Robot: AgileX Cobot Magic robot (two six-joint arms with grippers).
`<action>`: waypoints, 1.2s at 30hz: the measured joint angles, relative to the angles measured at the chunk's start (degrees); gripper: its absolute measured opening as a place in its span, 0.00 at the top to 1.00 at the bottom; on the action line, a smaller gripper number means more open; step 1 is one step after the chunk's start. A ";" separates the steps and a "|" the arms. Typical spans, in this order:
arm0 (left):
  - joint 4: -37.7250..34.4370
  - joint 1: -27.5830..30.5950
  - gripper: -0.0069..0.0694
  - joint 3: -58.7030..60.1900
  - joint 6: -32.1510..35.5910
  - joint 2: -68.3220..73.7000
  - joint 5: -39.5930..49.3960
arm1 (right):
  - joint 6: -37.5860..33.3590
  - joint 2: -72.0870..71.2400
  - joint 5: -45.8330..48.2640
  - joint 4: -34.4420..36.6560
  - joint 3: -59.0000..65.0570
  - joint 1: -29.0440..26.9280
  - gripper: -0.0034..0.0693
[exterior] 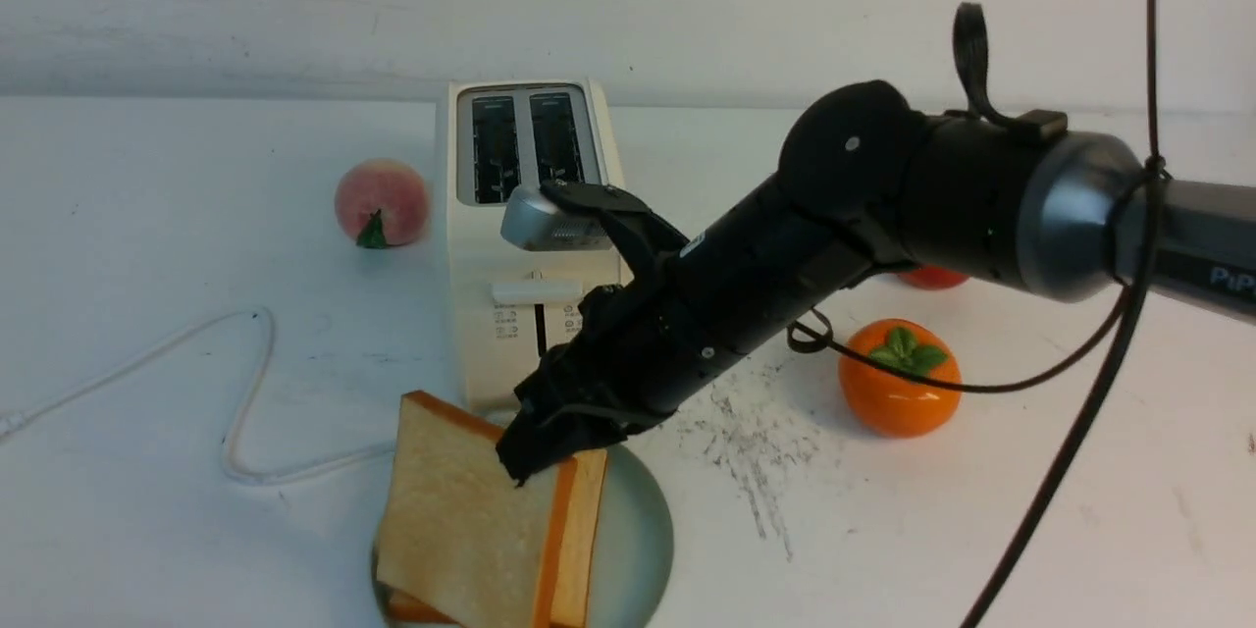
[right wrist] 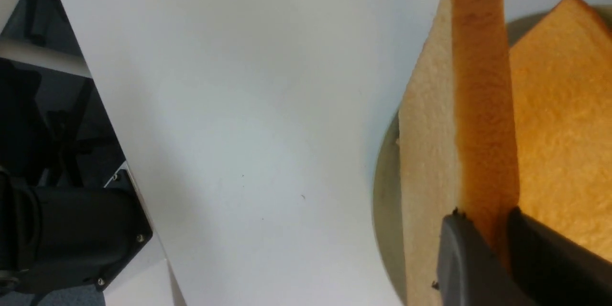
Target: Take toasted bread from bread machine on white table place on plate.
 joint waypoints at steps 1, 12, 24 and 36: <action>0.00 0.00 0.93 0.00 0.00 0.00 0.00 | -0.05 0.00 -0.08 -0.46 0.00 0.00 0.83; 0.00 0.00 0.93 0.00 0.00 0.00 0.52 | -0.05 0.11 -0.24 -10.50 0.00 0.00 0.53; 0.00 0.00 0.93 0.00 0.00 0.00 0.57 | 6.35 -5.12 1.80 -30.06 -4.11 -0.23 0.17; 0.00 0.00 0.93 0.00 0.00 0.00 -2.69 | 36.35 -30.26 14.27 -58.59 -7.47 -0.56 0.91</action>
